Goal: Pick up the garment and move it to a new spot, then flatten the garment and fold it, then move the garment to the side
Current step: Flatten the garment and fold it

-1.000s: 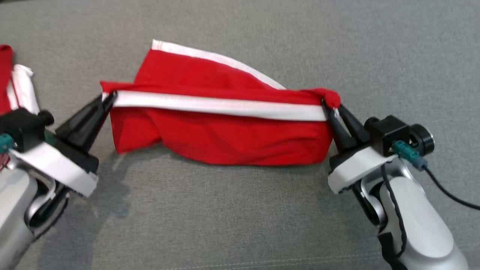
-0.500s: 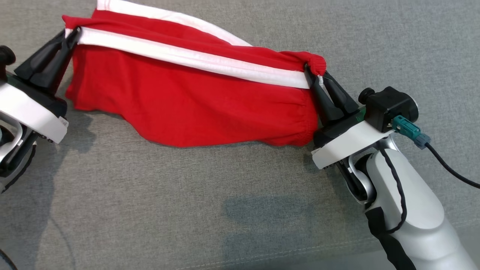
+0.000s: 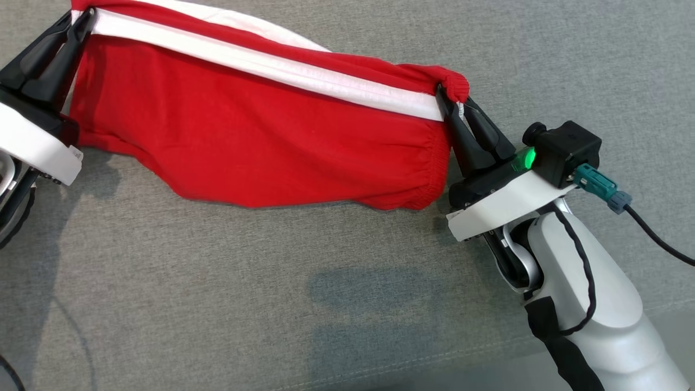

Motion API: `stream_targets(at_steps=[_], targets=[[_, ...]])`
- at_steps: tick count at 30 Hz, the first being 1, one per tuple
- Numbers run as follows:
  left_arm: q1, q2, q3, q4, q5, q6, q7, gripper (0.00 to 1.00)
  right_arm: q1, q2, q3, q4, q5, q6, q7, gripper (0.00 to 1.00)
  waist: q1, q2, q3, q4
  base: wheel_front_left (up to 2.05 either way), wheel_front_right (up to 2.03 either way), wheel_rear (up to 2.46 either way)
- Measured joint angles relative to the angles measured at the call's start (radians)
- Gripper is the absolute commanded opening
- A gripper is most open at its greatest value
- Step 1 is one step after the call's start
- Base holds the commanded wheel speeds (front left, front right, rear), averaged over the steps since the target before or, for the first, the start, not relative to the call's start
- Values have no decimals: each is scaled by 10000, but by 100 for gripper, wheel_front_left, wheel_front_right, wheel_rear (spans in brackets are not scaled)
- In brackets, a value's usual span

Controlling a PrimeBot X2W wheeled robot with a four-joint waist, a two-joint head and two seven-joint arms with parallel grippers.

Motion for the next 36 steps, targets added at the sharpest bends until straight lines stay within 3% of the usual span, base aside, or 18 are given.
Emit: stream_targets(at_steps=[11,12,13,14,23,28,36], targets=[[-582,33,-228,790,134,-15,-2,0,14,25,313,-621,370,0,-13,0,0,0,156,-502,0,0,0],[-582,36,-334,882,104,-15,0,35,26,25,362,-619,430,0,-13,7,0,0,174,-514,0,0,0],[-579,21,-424,966,25,-15,0,95,39,19,410,-608,514,0,-13,38,0,0,187,-517,0,0,0],[-579,21,-497,1053,-38,-13,0,100,41,12,522,-591,625,0,-13,99,0,0,193,-509,0,0,0],[-589,-102,451,1131,38,2,0,100,66,-50,-278,-681,525,-4,-13,100,0,0,115,-274,0,0,0],[-183,-616,742,890,213,2,0,100,561,-58,-798,-656,215,-6,-13,100,0,0,-229,-23,0,0,0],[1810,-1448,1361,533,616,2,0,100,1406,-46,-968,-424,-290,-6,-13,100,0,0,-1004,334,0,0,0]])
